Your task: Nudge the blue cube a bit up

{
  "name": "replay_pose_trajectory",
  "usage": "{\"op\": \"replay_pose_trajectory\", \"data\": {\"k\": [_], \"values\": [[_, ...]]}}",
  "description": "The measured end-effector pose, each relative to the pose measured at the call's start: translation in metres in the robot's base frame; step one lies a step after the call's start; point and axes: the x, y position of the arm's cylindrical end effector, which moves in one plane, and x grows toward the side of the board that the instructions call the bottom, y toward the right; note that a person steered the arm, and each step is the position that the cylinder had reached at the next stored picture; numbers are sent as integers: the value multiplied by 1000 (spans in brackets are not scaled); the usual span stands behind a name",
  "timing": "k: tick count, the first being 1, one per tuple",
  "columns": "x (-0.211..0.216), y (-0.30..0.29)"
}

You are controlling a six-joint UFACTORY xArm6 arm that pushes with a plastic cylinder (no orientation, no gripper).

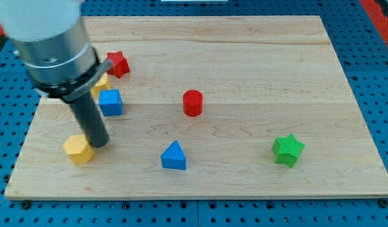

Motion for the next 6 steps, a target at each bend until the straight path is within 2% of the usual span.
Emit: {"op": "replay_pose_trajectory", "data": {"k": [1,4,6], "values": [[0,-5],[-41,2],[-42,2]]}}
